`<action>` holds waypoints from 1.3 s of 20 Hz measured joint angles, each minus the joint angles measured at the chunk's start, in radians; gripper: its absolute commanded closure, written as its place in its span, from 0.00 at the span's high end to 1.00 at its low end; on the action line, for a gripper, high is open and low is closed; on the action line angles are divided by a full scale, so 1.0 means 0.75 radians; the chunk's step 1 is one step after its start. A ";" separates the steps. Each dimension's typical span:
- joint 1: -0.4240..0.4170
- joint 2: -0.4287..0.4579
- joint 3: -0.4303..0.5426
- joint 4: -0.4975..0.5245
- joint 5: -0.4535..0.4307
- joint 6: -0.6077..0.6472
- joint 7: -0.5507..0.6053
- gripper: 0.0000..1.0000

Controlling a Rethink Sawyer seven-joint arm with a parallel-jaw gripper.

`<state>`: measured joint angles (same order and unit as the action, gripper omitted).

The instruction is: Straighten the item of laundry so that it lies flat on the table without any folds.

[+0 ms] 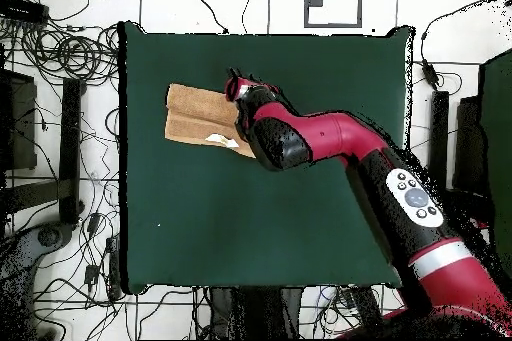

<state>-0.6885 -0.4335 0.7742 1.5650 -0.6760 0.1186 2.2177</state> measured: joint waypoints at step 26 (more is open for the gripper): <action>0.109 0.002 0.138 0.000 -0.041 0.511 0.000 1.00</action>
<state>-0.6067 -0.4323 0.8778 1.5651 -0.7069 0.5018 2.2177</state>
